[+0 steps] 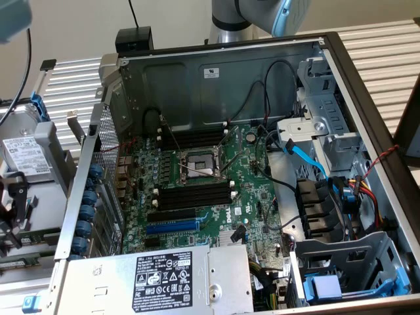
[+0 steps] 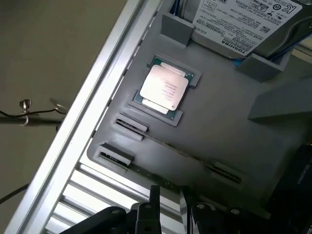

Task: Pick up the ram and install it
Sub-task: 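Pick up the ram and move it above insertion slot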

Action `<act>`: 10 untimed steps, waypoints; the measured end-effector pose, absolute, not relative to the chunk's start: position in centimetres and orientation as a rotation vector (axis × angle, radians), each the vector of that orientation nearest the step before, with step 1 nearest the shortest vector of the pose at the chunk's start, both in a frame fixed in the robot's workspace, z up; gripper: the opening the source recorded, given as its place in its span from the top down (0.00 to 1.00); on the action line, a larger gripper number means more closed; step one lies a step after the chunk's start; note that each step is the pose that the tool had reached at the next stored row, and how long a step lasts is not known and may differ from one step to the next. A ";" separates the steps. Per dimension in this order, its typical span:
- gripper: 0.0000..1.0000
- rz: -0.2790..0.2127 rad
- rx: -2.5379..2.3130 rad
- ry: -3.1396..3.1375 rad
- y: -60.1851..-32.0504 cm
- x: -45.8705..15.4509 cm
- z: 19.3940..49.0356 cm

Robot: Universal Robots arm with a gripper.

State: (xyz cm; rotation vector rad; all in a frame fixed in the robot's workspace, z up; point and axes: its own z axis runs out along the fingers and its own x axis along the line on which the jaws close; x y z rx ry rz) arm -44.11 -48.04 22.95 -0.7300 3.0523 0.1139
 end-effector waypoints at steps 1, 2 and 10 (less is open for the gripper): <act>0.69 0.114 -0.758 3.046 -48.0 -44.1 22.9; 0.69 0.114 -0.788 3.039 -48.0 -44.1 22.9; 0.69 0.114 -0.989 2.985 -48.0 -44.1 22.8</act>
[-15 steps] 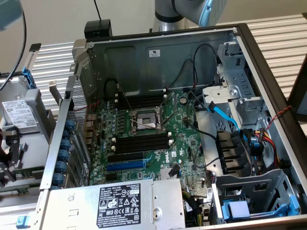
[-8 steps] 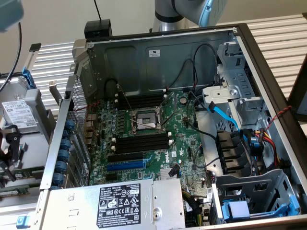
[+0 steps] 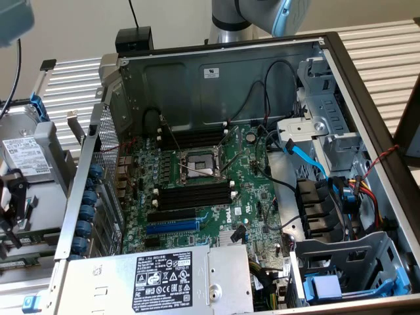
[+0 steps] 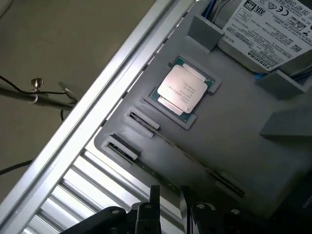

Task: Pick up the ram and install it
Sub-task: 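Pick up the ram and move it above insertion slot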

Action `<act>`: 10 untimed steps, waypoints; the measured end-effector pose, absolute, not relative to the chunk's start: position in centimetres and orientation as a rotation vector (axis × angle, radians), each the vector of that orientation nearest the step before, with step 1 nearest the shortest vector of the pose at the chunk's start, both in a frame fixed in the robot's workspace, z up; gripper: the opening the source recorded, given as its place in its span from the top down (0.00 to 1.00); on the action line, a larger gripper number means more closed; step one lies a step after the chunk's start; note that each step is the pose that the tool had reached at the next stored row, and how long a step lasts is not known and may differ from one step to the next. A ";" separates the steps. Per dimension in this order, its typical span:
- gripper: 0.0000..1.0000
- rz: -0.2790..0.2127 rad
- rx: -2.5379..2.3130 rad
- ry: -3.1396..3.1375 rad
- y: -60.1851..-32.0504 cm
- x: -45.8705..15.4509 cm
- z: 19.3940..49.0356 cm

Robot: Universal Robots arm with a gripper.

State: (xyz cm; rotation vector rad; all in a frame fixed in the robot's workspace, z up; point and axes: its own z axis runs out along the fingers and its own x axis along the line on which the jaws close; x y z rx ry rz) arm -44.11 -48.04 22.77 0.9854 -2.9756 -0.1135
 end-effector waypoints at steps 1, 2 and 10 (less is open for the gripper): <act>0.69 -0.113 1.012 -2.966 -48.0 -44.1 22.8; 0.69 -0.113 1.038 -2.956 -48.0 -44.1 22.7; 0.69 -0.112 1.250 -2.867 -48.0 -44.1 22.6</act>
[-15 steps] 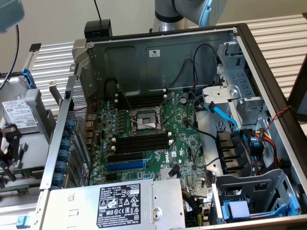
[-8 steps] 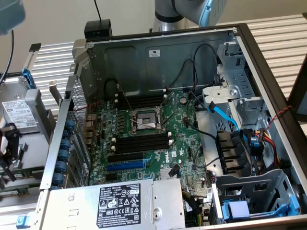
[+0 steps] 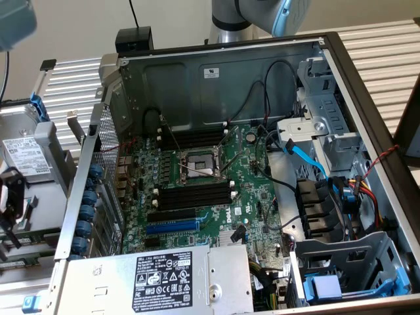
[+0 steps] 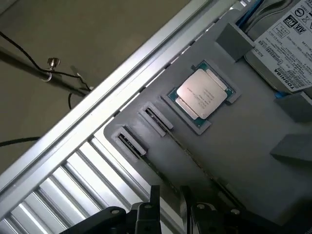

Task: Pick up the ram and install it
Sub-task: 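Pick up the ram and move it above insertion slot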

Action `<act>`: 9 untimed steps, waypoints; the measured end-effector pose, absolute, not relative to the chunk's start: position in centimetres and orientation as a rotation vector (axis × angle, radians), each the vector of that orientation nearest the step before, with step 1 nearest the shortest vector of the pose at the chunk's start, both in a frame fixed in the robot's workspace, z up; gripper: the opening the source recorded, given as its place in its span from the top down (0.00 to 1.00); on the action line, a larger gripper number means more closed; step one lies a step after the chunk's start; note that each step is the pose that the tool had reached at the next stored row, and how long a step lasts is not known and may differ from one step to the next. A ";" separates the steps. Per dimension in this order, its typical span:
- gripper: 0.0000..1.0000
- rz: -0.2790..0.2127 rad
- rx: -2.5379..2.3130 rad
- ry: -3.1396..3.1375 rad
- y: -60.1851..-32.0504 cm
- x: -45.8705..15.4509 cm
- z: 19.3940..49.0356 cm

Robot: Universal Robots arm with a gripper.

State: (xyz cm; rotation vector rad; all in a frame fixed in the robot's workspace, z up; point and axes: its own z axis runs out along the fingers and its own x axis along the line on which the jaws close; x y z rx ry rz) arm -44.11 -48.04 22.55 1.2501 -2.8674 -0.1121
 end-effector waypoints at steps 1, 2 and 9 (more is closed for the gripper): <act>0.69 -0.112 1.275 -2.855 -48.0 -44.1 22.5; 0.69 -0.112 1.300 -2.844 -48.0 -44.1 22.5; 0.69 -0.110 1.477 -2.751 -48.0 -44.1 22.4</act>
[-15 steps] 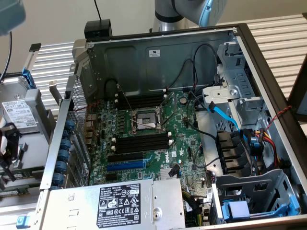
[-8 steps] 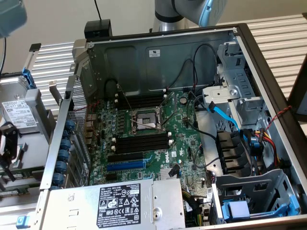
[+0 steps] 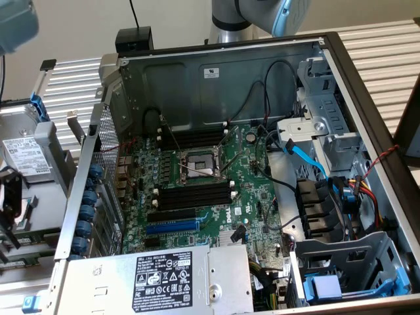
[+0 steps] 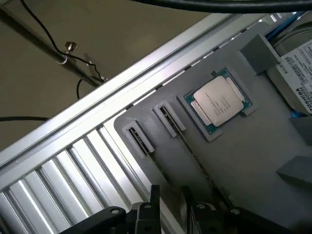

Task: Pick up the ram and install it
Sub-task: 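Pick up the ram and move it above insertion slot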

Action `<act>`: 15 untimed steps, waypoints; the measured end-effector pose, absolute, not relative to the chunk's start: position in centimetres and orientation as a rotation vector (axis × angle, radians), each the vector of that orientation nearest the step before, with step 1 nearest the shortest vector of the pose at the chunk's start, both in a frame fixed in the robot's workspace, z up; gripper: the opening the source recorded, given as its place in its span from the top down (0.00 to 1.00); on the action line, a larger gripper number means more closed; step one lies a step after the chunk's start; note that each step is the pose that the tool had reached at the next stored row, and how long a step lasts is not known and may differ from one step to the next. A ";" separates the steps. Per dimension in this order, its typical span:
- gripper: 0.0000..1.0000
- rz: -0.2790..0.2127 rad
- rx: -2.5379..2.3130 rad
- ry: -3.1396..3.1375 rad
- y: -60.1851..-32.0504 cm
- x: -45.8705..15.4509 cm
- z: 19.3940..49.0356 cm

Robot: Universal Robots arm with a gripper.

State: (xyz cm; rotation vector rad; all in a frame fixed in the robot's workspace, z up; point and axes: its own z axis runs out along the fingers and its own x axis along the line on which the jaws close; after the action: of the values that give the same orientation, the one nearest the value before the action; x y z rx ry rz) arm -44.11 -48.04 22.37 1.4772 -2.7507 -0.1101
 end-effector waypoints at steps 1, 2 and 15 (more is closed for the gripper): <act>0.69 -0.110 1.502 -2.737 -48.0 -44.1 22.3; 0.69 -0.110 1.526 -2.723 -48.0 -44.1 22.3; 0.69 -0.111 1.779 -2.559 -48.0 -43.8 22.2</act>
State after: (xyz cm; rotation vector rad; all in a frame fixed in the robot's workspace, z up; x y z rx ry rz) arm -43.80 -48.03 22.21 1.7789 -2.5586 -0.1112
